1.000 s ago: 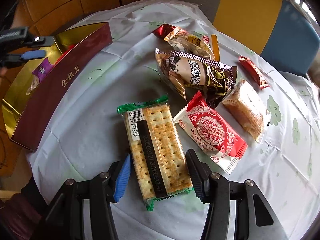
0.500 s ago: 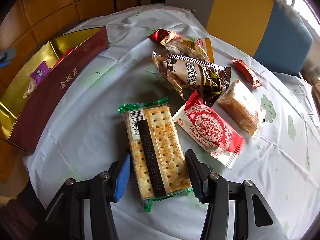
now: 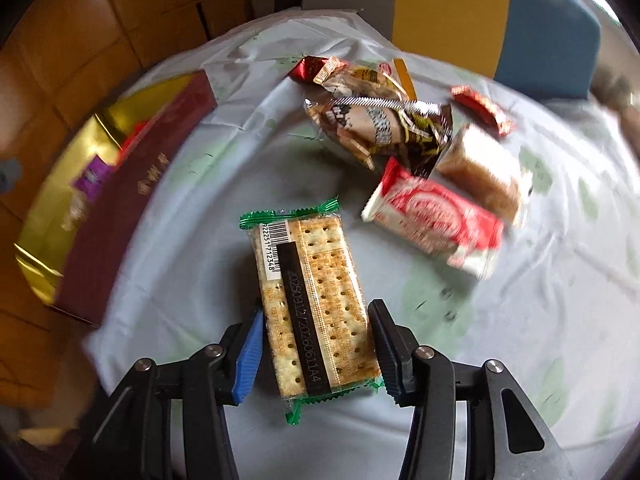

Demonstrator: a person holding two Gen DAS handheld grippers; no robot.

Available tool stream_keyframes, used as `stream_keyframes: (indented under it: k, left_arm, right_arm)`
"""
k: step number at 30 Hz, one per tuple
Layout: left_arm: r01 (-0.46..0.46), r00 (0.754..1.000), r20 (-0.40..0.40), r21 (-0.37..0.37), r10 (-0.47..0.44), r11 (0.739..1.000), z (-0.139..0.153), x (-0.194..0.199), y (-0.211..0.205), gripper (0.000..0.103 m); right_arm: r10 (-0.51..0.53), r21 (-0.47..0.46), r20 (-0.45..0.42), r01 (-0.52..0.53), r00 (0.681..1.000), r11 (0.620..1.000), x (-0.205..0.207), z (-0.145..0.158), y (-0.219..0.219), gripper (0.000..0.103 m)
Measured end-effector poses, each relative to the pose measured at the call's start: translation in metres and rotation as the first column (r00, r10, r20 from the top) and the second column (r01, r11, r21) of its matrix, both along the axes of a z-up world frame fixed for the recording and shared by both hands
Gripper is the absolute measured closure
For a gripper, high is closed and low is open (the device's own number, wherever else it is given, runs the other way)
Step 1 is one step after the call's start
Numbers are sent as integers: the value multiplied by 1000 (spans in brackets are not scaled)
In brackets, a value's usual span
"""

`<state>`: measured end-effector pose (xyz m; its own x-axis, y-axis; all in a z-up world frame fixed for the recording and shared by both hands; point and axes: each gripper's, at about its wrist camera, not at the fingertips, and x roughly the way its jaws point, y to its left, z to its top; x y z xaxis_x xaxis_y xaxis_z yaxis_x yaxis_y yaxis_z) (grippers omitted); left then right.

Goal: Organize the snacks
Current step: 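Grasp the green-edged cracker pack with the right gripper and carry it over the tin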

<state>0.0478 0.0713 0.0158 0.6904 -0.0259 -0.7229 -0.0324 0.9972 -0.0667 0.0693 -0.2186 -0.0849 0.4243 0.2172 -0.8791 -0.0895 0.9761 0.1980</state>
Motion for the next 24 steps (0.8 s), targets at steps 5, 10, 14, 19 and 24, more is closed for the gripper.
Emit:
stream_keyframes:
  k: [5,10,14,19,24]
  left_arm:
    - [-6,1000,-8,-6,6,1000,-4,-3,5,48]
    - [-21,1000,-9,-5,21,1000,-6,-5,11,48]
    - [-36,999,-14,-9,36,999,-8,-5,17,48]
    - [-59,998,-14,-17,58,998,-10,-7,26,48]
    - [-110,994,-13,-31,109,994,-13,-8,44,48]
  right_arm:
    - [-53,200,-45,61,998,978,-3,2,-1,53]
    - [-44,272,-24,49,999,961,-2,19,15,53]
    - [-2,281,18,-4,1000,960,4,42,44,53]
    - [62,276,42,-71,997,959,19,64,86,53]
    - [122,228,54,-131,991,965,32,72,128,53]
